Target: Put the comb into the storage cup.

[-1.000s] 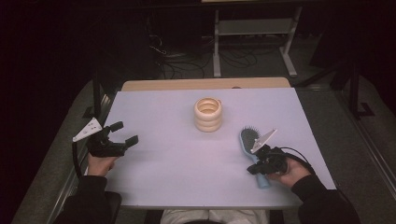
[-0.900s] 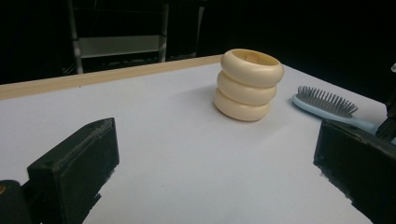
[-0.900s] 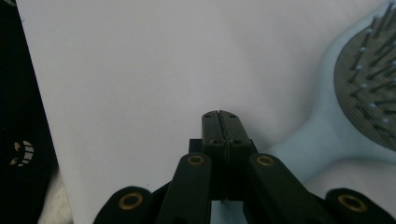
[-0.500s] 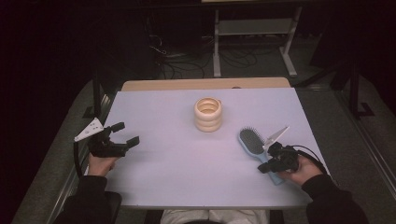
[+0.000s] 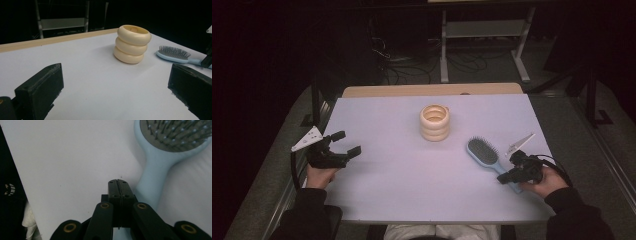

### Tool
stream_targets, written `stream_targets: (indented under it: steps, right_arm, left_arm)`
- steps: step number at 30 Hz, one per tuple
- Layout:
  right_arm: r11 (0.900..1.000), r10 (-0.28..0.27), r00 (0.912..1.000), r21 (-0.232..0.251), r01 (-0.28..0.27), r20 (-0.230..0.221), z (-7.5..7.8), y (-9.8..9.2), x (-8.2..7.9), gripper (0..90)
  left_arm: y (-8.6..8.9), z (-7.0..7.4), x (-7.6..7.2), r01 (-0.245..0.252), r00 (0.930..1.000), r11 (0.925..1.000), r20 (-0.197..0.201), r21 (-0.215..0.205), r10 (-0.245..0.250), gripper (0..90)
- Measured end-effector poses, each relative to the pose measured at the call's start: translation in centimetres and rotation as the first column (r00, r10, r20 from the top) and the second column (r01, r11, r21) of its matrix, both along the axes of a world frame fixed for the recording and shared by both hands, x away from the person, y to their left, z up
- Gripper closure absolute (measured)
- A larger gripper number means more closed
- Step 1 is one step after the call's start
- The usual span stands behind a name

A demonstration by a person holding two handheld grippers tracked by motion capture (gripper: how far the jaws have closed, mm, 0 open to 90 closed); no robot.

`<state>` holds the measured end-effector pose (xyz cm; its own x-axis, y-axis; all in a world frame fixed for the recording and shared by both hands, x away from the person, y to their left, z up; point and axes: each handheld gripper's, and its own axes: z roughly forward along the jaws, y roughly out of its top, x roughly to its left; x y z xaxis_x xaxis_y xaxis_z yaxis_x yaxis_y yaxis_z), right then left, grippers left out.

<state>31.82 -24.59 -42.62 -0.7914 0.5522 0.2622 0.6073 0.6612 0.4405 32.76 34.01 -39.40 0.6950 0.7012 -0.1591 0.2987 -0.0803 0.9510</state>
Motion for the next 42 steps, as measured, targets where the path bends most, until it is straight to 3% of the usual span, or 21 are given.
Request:
stream_targets:
  steps: [10, 19, 29, 42]
  right_arm:
    - [1.000, -0.029, 0.9995, -0.008, 0.029, -0.013, 0.2, -1.1, -0.2, 88.9]
    - [0.998, -0.058, 0.9983, -0.015, 0.058, 0.004, 1.0, -2.2, -0.4, 88.7]
    - [0.995, -0.089, 0.9947, -0.035, 0.090, 0.053, 2.1, -2.9, -0.8, 87.0]
    - [0.996, -0.081, 0.9887, -0.016, 0.084, 0.126, 4.1, -1.5, -1.1, 78.6]
  left_arm:
    - [0.0, 0.0, 0.0, 0.001, 1.0000, 1.0000, 0.000, -0.003, -0.001, 0.0]
    - [0.1, 0.0, 0.0, 0.004, 1.0000, 0.9999, 0.004, -0.011, -0.004, 0.0]
    - [0.0, 0.0, 0.0, 0.003, 1.0000, 1.0000, 0.004, -0.009, -0.003, 0.0]
    - [0.0, 0.0, 0.1, 0.005, 1.0000, 0.9999, 0.005, -0.010, -0.005, 0.0]
